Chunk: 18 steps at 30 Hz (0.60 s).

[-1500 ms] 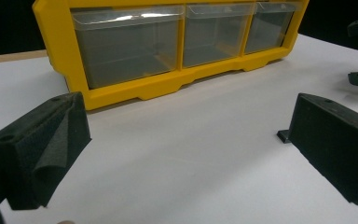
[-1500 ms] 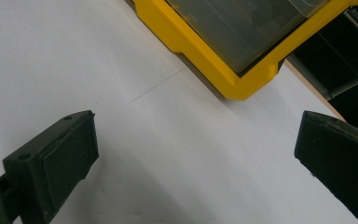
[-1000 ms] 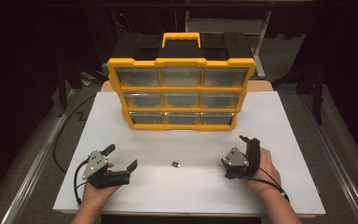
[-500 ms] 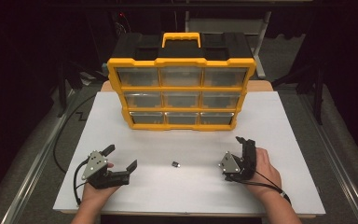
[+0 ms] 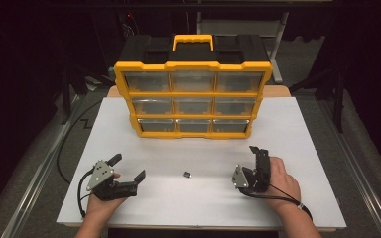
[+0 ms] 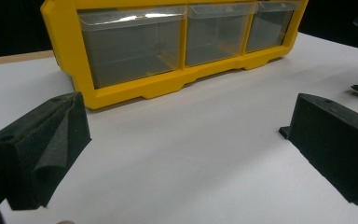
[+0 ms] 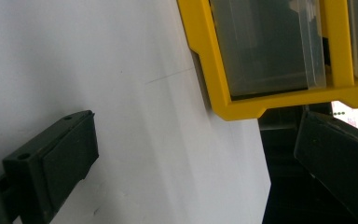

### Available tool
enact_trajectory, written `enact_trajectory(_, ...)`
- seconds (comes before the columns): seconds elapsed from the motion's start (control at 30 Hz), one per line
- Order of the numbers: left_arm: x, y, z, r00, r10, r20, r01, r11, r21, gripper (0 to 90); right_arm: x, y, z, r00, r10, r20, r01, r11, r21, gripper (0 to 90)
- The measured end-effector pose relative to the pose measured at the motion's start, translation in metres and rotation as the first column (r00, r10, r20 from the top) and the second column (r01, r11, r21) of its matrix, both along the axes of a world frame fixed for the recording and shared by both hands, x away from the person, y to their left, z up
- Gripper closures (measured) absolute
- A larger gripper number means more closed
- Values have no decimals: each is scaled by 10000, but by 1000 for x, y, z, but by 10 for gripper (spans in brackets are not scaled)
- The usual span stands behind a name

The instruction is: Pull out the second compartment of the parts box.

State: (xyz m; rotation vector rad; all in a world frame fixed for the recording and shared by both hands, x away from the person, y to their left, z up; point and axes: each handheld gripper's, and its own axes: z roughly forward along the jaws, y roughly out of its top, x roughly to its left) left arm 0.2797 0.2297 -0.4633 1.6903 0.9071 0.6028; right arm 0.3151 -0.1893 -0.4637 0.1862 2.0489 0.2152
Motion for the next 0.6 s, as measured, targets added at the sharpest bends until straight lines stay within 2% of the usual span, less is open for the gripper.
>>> enact_trajectory(0.23, -1, -1, 0, 10000, -13, -33, 13, 10000, 96, 3, -2, 6, 0, 9991, 221, 365, -192, 9967, -791, 4)
enact_trajectory(0.6, -1, -3, -1, 10000, -89, 6, 89, 9996, 284, 3, 0, 14, -1, 9972, 259, 698, -164, 9908, -1340, 21)
